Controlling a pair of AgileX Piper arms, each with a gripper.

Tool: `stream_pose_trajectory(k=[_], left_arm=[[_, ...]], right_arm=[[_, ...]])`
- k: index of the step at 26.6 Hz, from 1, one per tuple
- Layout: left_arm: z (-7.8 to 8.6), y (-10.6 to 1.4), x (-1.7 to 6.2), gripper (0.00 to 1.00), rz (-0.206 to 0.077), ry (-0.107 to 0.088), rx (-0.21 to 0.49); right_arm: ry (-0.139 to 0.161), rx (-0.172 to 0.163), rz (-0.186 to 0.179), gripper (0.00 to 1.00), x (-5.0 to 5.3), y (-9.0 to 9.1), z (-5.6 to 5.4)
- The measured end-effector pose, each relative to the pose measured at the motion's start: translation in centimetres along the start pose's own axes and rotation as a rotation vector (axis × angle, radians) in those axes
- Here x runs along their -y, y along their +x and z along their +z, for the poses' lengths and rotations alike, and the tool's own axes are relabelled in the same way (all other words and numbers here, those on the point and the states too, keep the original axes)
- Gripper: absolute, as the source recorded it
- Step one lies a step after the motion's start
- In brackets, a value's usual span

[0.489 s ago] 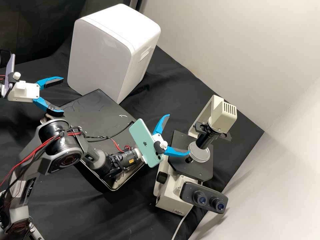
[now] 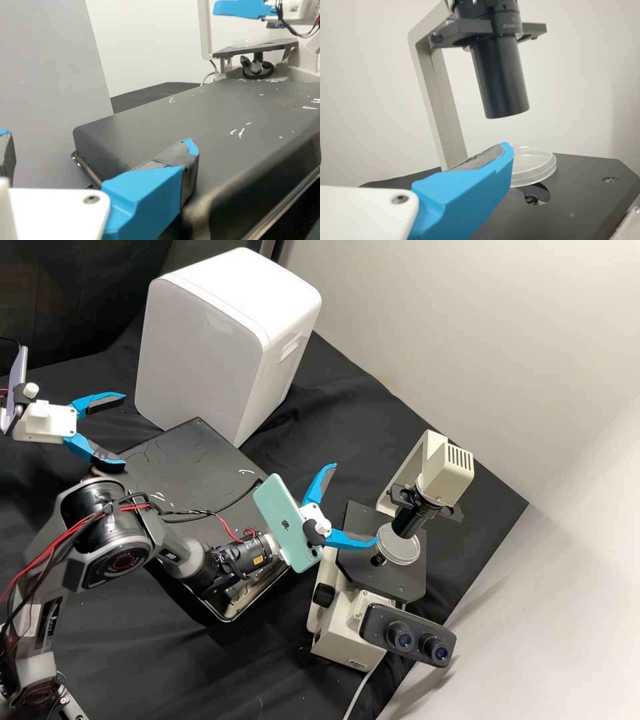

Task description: Place the petri dish on the microscope

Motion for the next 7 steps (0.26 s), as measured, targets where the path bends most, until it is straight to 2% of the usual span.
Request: stream_pose_trajectory(k=[7], left_arm=[[0.0,-0.25,-0.13,1.0,0.005,0.0,0.001]], right_arm=[[0.0,-0.006,0.003,1.0,-0.03,0.0,-0.05]])
